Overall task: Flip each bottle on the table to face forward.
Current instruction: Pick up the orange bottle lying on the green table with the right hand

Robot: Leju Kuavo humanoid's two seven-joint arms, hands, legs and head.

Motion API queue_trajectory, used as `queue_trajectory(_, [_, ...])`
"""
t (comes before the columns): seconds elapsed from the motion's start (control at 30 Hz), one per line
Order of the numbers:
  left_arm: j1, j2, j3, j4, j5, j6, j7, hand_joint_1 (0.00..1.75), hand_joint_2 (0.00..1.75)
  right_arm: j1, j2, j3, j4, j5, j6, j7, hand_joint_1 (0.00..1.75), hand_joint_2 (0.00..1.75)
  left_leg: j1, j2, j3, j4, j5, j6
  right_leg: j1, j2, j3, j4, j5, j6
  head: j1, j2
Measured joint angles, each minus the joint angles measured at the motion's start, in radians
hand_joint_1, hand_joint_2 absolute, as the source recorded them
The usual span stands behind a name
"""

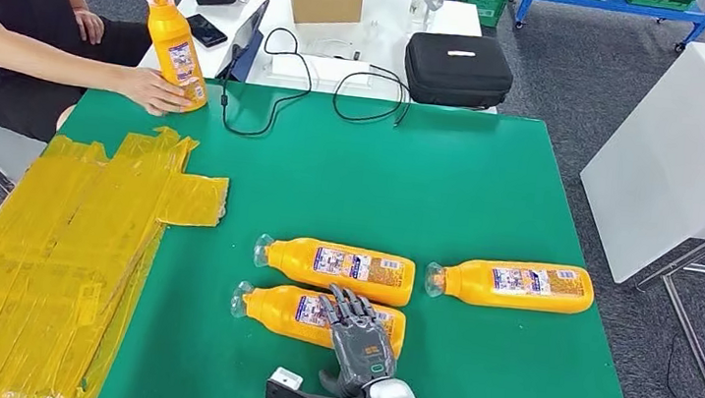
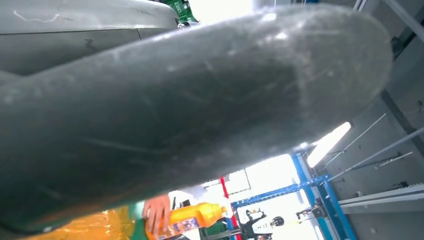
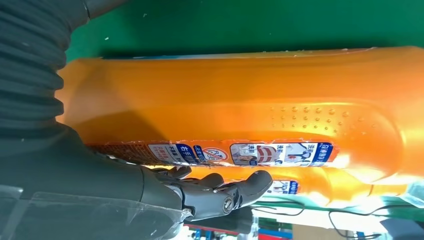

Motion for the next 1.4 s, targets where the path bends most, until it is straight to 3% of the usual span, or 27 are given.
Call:
queue_trajectory(0.4, [0.01,-0.001,-0.004,0.0,-0.001,0.011,0.0,0.0,0.0,0.067,-0.009,-0.007,-0.12,0.02,-0.11,0.0,0.0,1.75,-0.001,0.0,-0.005,0.0,0.001,0.001,0.0,0.0,0.004,0.0,0.004,0.001,0.0,0.0])
queue_trajectory(0.67, [0.01,-0.001,-0.004,0.0,0.002,0.006,0.0,0.0,0.0,0.09,-0.019,-0.008,-0.157,0.019,-0.078,0.002,0.0,1.75,0.0,0.0,-0.007,0.0,0.001,0.0,0.0,0.0,-0.002,0.0,0.003,0.0,0.0,0.0])
queue_trajectory(0.9, [0.01,-0.001,-0.003,0.001,0.004,-0.023,0.0,0.0,0.0,0.066,-0.023,-0.01,-0.097,0.021,0.029,0.038,0.0,1.75,0.0,0.001,-0.005,0.0,0.001,0.0,0.0,0.0,-0.005,0.0,0.003,0.0,0.0,0.0])
queue_trajectory(1.23, [0.01,-0.003,-0.003,0.001,0.006,-0.037,0.0,0.0,0.0,0.023,-0.014,-0.01,-0.036,0.021,0.04,0.048,0.0,1.75,0.0,0.001,-0.001,0.0,0.001,0.0,0.001,0.001,-0.002,0.0,0.002,-0.002,0.0,0.0])
queue_trajectory(1.27, [0.01,-0.003,-0.003,0.001,0.006,-0.039,0.0,0.0,0.0,0.022,-0.014,-0.01,-0.034,0.022,0.04,0.052,0.24,1.75,0.0,0.001,-0.001,0.0,0.001,0.0,0.001,0.001,-0.002,0.0,0.002,-0.002,0.0,0.0])
queue_trajectory(1.37, [0.01,-0.003,-0.003,0.002,0.006,-0.045,0.0,0.0,0.0,0.017,-0.011,-0.014,-0.027,0.025,0.045,0.062,1.55,1.75,0.0,0.001,-0.001,0.0,0.002,-0.001,0.001,0.001,-0.001,0.0,0.003,-0.003,0.0,0.0])
queue_trajectory(1.4, [0.01,-0.003,-0.003,0.003,0.006,-0.047,0.0,0.0,0.0,0.014,-0.01,-0.016,-0.022,0.027,0.051,0.065,1.75,1.75,0.0,0.001,-0.001,0.0,0.002,-0.001,0.001,0.001,-0.001,0.0,0.003,-0.003,0.0,0.0])
